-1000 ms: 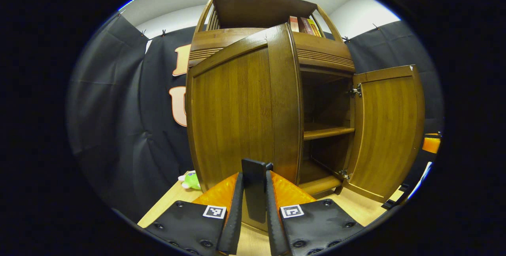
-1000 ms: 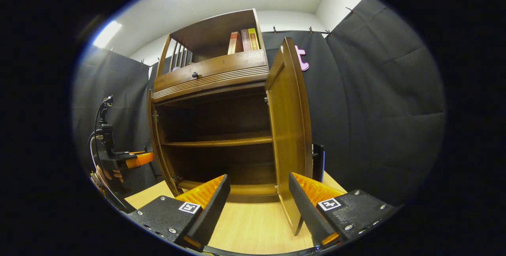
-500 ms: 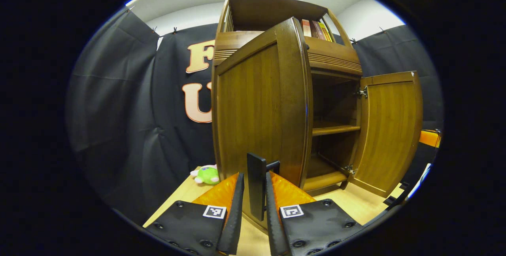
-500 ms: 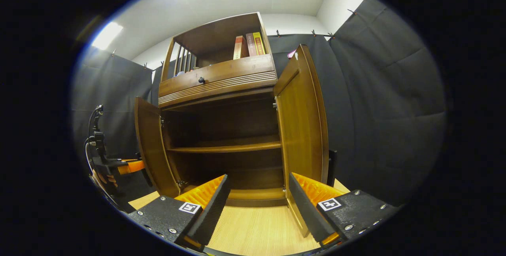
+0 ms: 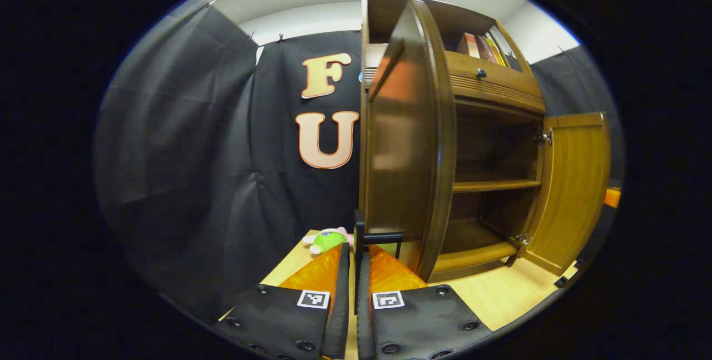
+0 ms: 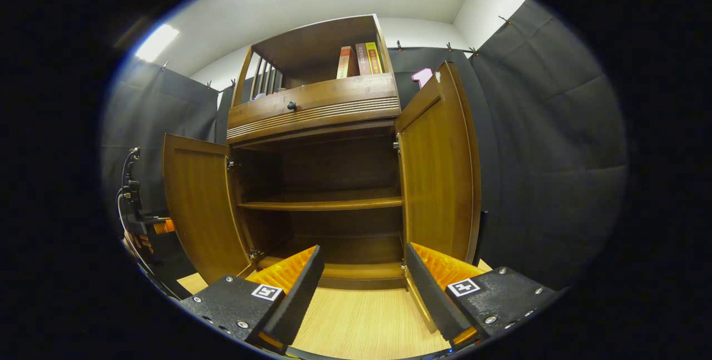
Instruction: Open the right door of the double-door shoe cabinet with the right hand, and open the left door with the left hand.
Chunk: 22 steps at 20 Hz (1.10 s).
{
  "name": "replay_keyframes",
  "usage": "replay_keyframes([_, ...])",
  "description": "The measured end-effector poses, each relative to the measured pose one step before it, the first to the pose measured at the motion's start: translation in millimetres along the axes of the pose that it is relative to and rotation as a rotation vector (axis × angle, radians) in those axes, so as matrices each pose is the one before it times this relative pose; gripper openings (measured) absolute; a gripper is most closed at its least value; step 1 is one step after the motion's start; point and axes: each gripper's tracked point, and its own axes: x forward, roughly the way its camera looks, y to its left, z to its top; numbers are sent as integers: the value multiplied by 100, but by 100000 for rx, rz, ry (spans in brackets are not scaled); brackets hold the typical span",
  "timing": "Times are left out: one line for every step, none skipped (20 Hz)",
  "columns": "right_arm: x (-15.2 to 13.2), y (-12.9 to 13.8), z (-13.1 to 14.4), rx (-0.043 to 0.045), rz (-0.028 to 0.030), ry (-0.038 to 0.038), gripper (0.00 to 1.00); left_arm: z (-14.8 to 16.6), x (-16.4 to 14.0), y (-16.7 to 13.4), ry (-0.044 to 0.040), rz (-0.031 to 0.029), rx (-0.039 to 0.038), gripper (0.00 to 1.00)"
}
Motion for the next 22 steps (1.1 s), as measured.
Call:
replay_keyframes([-104,155,114,-97,185,-36,92,-16,10,242,-249,-1648,1019,7])
replay_keyframes([55,101,60,51,178,-157,92,2,63,132,-96,-1334,3250,14])
replay_keyframes([216,177,219,82,411,-257,92,115,197,733,-892,-1200,3432,14])
replay_keyframes([0,182,52,-128,333,15,92,39,66,453,-854,-2004,538,14])
replay_keyframes([138,53,-93,-408,14,351,92,75,30,373,-1024,-1881,-669,14])
replay_keyframes([48,-15,-41,-553,-114,329,92,-10,-46,605,-397,-1507,-475,14])
replay_keyframes([42,20,104,-400,-17,212,92,-96,-18,782,-133,-1156,31,13])
replay_keyframes([65,96,28,-222,263,92,92,-176,95,454,550,-2107,-550,13])
replay_keyframes([51,145,47,-96,234,-94,92,31,-23,333,-54,-2232,-166,13])
replay_keyframes([14,115,-1,-9,308,53,92,59,20,500,-82,-1848,576,14])
replay_keyframes([132,53,-47,26,224,109,92,42,66,501,77,-1567,-271,14])
replay_keyframes([138,97,-25,156,112,68,92,-24,47,260,64,-1221,-760,14])
replay_keyframes([68,71,-47,255,219,308,92,-31,53,229,196,-860,26,14])
replay_keyframes([168,74,-136,198,207,251,92,-1,-55,-41,3,-890,898,14])
replay_keyframes([85,180,-26,43,293,156,92,13,-168,-245,-299,-1519,1698,14])
replay_keyframes([66,42,-130,-85,288,257,92,-32,-241,107,-352,-718,3135,14])
replay_keyframes([148,26,-136,-95,211,298,92,-115,-294,226,618,-204,2977,13])
replay_keyframes([102,-32,-77,-42,95,115,92,-361,-266,228,1644,1018,1879,11])
replay_keyframes([188,-13,-32,26,73,28,92,-267,-550,70,821,165,-401,12])
replay_keyframes([260,-1,-15,147,54,-112,92,-109,-877,33,-280,319,-1686,22])
replay_keyframes([259,66,-8,392,285,-234,92,-119,-1332,-205,-270,418,-2757,21])
replay_keyframes([312,89,-20,616,408,-40,92,-26,-1153,-382,421,543,-3621,21])
